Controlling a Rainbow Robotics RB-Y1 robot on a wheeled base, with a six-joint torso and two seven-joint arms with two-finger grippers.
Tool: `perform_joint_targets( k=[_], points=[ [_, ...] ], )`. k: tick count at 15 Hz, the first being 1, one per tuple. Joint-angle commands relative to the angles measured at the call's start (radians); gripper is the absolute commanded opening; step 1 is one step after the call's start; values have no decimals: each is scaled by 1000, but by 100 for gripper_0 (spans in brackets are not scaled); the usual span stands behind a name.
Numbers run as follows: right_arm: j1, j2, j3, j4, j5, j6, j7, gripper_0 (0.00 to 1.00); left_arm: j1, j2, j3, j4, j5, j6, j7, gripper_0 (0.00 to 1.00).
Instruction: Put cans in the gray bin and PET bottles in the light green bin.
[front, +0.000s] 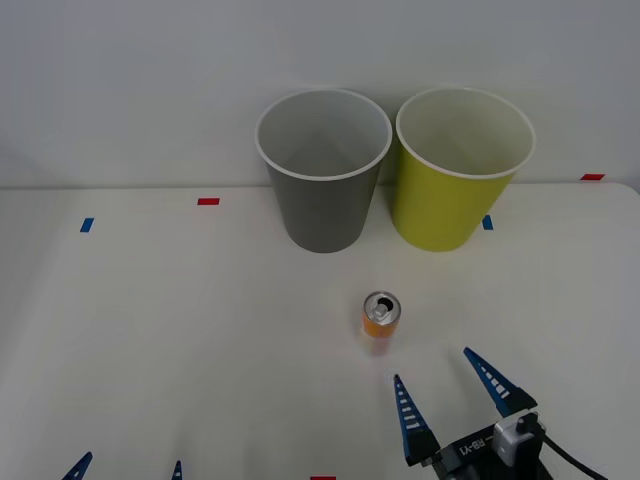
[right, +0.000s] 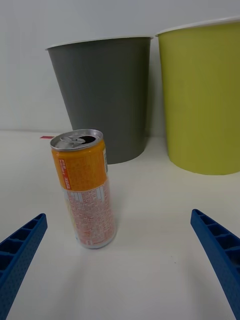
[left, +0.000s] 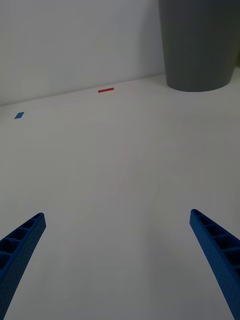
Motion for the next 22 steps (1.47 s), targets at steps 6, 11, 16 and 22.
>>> perform_joint_targets(
  k=[6,11,16,22],
  points=[
    [-133,15,61,0,0,137,1,100,0,0,0,0,0,0,0,100],
    [-201,6,70,0,0,208,-1,100,0,0,0,0,0,0,0,100],
    [-270,24,70,44,-6,229,-5,100,0,0,0,0,0,0,0,100],
    [-291,29,69,46,-2,259,-1,100,0,0,0,0,0,0,0,100]
  ],
)
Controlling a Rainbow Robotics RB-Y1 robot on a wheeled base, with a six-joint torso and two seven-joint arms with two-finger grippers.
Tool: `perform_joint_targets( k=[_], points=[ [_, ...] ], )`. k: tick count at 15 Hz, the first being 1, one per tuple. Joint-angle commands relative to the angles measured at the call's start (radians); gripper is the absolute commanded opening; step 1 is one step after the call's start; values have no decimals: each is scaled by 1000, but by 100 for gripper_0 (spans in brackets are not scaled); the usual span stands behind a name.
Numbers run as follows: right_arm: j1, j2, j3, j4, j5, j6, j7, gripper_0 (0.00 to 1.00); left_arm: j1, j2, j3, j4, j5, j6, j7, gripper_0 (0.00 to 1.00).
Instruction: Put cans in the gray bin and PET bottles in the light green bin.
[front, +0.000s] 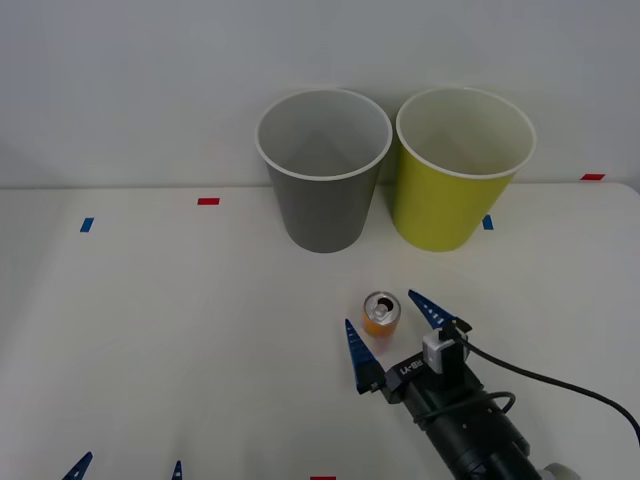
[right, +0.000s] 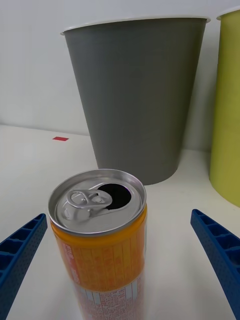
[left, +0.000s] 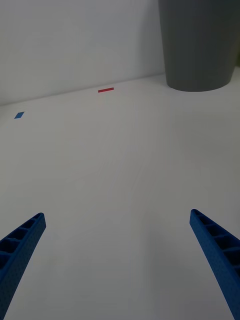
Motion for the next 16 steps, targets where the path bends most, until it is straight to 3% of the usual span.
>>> perform_joint_targets(
  k=[1,2,3,5,6,7,16],
  points=[
    [1,0,-2,0,3,8,0,100,0,0,0,0,0,0,0,100],
    [-1,0,-2,-1,2,8,2,100,0,0,0,0,0,0,0,100],
    [-1,0,-2,0,3,6,2,72,0,0,0,0,0,0,0,100],
    [-5,0,-2,0,3,8,0,30,0,0,0,0,0,0,0,100],
    [-5,2,-2,-1,3,8,-4,15,0,0,0,0,0,0,0,100],
    [-5,3,-2,0,3,8,-4,9,0,0,0,0,0,0,0,100],
    [1,8,-9,-21,-5,25,-11,0,0,0,0,0,0,0,0,100]
  ],
)
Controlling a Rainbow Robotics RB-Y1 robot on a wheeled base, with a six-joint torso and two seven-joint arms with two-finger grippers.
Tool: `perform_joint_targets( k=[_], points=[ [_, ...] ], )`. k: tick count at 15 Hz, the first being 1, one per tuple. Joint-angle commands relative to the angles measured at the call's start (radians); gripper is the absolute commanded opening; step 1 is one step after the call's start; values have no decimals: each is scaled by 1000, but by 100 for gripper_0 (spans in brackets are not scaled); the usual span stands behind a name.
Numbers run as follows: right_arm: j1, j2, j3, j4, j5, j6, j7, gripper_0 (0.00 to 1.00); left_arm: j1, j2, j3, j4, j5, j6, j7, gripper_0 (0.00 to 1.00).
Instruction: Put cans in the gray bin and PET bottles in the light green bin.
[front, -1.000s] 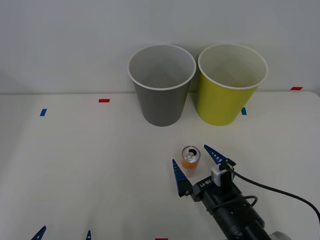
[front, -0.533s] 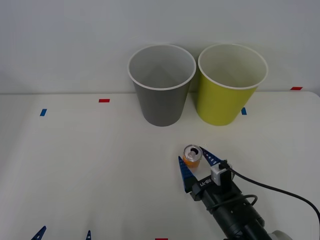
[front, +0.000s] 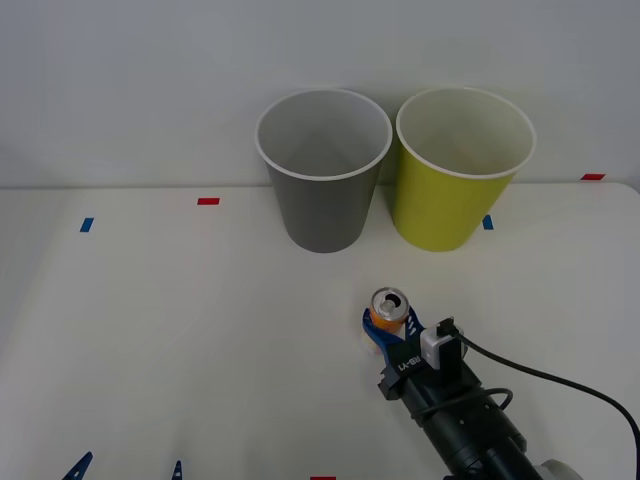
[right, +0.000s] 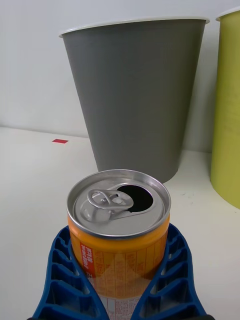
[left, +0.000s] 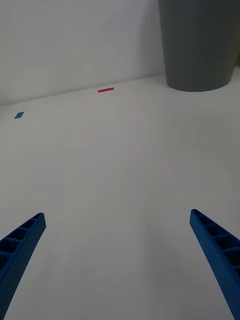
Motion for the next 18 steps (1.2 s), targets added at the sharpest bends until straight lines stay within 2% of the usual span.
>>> perform_joint_targets(
  k=[1,4,6,7,12,15,18],
  points=[
    [17,-11,-12,-62,-3,71,-3,0,0,0,0,0,0,0,0,100],
    [84,-59,-21,-331,-9,385,-5,0,0,0,0,0,0,0,0,100],
    [89,-82,-29,-458,-20,548,-11,0,0,0,0,0,0,0,0,100],
    [84,-88,-29,-487,-26,586,-15,0,0,0,0,0,0,0,0,100],
    [-14,-119,-84,-660,-167,879,-8,0,0,0,0,0,0,0,0,100],
    [-74,-182,-152,-751,-273,979,-5,0,0,0,0,0,0,0,0,100],
    [-156,-225,-201,-765,-370,979,-2,0,0,0,0,0,0,0,0,100]
  ],
)
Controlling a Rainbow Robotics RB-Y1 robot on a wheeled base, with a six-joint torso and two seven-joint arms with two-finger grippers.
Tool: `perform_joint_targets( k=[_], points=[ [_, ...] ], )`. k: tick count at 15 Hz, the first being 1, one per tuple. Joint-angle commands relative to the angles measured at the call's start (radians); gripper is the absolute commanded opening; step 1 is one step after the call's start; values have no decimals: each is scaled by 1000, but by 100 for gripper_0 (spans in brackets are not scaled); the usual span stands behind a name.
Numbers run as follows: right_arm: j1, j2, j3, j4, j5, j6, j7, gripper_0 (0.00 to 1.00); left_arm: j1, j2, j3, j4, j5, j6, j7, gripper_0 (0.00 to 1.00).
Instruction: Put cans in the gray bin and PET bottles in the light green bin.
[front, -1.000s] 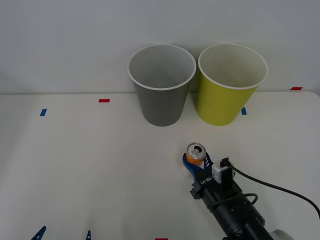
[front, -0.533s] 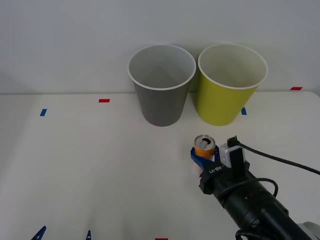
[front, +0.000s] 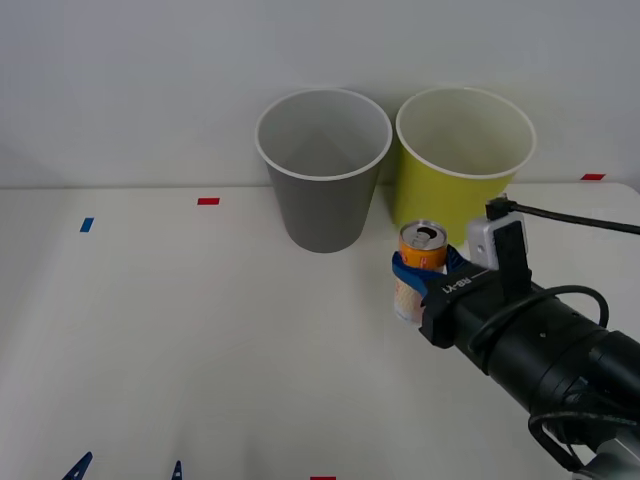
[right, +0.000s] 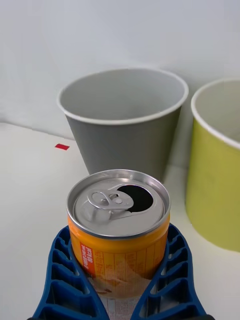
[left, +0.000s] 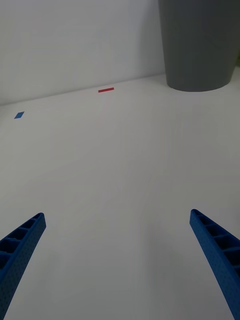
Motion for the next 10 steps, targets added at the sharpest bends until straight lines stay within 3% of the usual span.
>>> perform_joint_targets(
  k=[1,3,6,10],
  points=[
    [-101,-23,-43,-8,-85,1,-1,0,0,0,0,0,0,0,0,100],
    [-176,-35,-57,-8,-113,1,-10,0,0,0,0,0,0,0,0,100],
    [-282,-26,-112,19,-222,1,-29,0,0,0,0,0,0,0,0,100],
    [-460,5,-117,157,-243,-2,-38,0,0,0,0,0,0,0,0,100]
  ],
)
